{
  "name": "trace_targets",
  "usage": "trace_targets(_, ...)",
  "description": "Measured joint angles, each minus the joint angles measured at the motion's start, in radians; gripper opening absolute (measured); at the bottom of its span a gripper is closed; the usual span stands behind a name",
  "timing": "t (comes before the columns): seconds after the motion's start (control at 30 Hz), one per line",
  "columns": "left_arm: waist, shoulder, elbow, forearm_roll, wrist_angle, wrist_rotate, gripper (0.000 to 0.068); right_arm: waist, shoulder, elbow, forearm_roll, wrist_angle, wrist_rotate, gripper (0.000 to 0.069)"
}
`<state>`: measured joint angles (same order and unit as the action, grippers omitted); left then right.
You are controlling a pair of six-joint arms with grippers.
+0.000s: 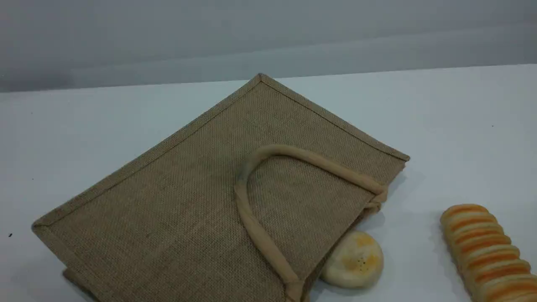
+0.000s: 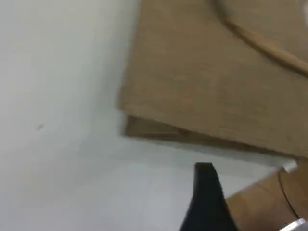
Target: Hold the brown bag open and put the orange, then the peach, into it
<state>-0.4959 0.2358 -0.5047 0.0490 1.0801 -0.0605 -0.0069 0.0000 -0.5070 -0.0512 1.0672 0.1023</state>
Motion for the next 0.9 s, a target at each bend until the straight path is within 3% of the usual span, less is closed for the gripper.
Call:
trace_targets(0.2,0.267,0.0,0.0,0.0,0.0,0.0,0.0436,0.0,0.0,0.0,0.0,0.0,0.0,0.0439)
trace_targets(0.3,0.364,-0.002,0.0,0.0,0.0,0.0,0.0436,0.0,0.0,0.0,0.0,0.0,0.0,0.0439)
trace_targets(0.37,0.4,-0.021,0.0,0.0,0.0,0.0,0.0436,0.0,0.0,0.0,0.0,0.0,0.0,0.0439)
trace_targets(0.67,0.404,-0.222,0.0,0.003,0.0,0.0,0.0436,-0.001,0.0,0.0,0.001,-0.001,0.0,0.0439)
trace_targets(0.9,0.404,-0.237,0.0,0.003,0.0,0.0,0.0436,-0.002,0.0,0.0,0.0,-0.001,0.0,0.0439)
